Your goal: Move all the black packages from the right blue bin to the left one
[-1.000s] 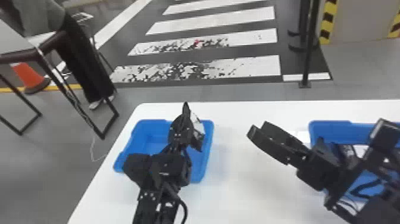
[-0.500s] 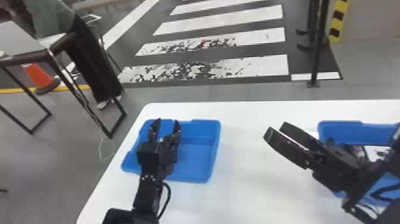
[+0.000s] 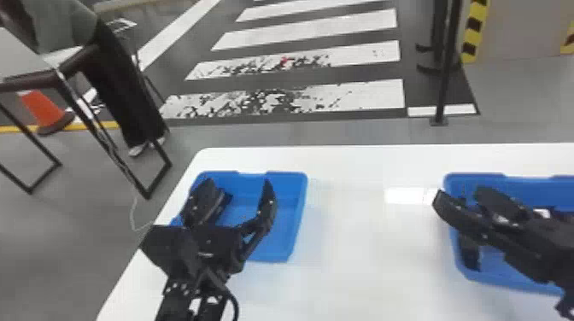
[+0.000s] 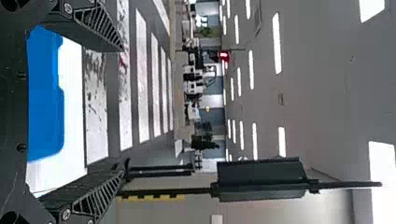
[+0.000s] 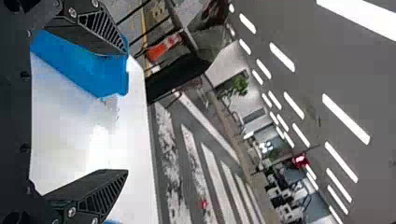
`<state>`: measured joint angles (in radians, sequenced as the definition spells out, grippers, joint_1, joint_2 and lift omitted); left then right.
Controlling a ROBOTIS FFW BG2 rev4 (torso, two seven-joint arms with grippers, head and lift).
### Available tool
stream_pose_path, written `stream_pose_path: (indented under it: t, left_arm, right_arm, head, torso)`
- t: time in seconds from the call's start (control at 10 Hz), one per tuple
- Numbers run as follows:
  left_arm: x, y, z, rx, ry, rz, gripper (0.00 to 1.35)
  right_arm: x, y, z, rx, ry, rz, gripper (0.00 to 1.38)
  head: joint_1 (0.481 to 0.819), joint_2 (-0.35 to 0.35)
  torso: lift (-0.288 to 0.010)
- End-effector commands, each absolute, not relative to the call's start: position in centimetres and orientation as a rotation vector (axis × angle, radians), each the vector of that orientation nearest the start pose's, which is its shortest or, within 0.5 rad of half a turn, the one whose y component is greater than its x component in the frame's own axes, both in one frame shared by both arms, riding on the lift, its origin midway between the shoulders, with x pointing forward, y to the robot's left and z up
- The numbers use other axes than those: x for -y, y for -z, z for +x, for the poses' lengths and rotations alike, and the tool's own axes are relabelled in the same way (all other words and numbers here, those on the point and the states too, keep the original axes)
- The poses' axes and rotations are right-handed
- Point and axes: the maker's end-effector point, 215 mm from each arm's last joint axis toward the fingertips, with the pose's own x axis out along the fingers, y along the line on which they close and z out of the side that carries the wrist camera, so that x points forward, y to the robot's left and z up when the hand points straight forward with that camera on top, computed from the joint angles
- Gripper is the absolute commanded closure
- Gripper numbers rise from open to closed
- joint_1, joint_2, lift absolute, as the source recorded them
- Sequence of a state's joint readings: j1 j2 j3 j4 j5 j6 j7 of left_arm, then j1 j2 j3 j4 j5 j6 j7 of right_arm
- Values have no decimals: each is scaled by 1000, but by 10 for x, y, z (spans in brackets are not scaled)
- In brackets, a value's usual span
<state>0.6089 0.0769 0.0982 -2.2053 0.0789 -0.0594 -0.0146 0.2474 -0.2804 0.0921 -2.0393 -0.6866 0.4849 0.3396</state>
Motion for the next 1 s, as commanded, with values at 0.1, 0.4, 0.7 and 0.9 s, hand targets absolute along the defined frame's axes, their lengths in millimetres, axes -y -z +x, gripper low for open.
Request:
stream_pose_path:
  t: [0.1,0.4,0.7,0.9]
  left_arm:
    - [-219,265,386,54,94,-95,79]
    - [-210,266,386,46,119,-102,82]
    - [-209,265,387,48,124,-102,82]
    - [-209,265,387,48,125,-102,87]
  right_arm:
    - [110,371,446,-437,-585,401,140]
    - [119,398,438,-546,-496,375,142]
    - [147,421,446,-592,-405,374,183]
    - [162,438,458,-611,-369,384,194]
  head:
    - [695,210]
    - [695,125]
    - [695,107]
    - [695,86]
  torso:
    - [-132]
    - [-132]
    - [-132]
    - [-132]
